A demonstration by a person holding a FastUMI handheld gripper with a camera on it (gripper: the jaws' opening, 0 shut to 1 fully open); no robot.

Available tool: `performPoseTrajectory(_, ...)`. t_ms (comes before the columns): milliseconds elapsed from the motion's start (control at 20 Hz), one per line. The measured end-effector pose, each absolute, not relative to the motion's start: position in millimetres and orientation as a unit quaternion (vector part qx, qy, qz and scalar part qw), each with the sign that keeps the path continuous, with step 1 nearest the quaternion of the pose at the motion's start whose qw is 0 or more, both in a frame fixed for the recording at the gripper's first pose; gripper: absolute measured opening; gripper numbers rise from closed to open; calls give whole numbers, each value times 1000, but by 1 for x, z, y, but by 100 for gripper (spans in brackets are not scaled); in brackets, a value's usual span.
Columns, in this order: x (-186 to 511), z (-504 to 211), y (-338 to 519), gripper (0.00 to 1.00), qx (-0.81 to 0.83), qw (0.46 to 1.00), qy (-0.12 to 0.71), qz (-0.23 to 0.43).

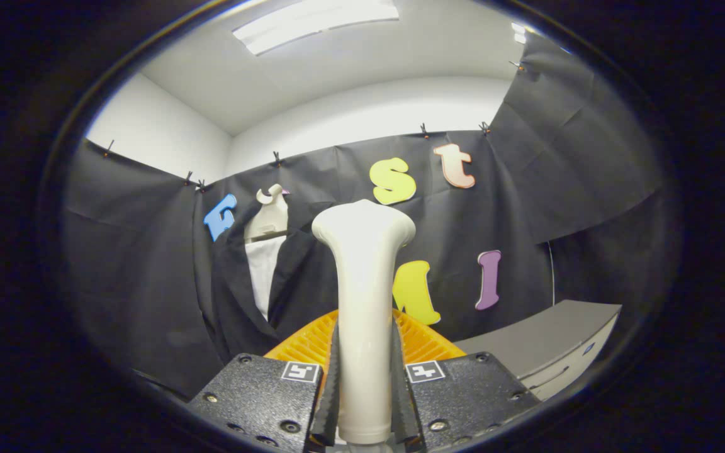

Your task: Iron the clothes twice with a garment steamer, once on the left side and once on the right side.

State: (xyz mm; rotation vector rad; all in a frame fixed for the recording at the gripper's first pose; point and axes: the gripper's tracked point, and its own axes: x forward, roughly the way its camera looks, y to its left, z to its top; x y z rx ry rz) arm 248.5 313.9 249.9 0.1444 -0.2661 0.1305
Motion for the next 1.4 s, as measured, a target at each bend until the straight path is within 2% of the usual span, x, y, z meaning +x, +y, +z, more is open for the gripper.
performPoseTrajectory(200, 278, 280, 338, 36, 69, 981, -156, 91)
performPoseTrajectory(300, 291, 276, 353, 36, 70, 982, -134, 115)
performPoseTrajectory(500, 315, 274, 355, 36, 51, 987, -110, 109)
performPoseTrajectory(1000, 353, 313, 364, 36, 33, 988, -121, 95)
performPoseTrajectory(1400, 362, 292, 367, 37, 16, 990, -113, 80)
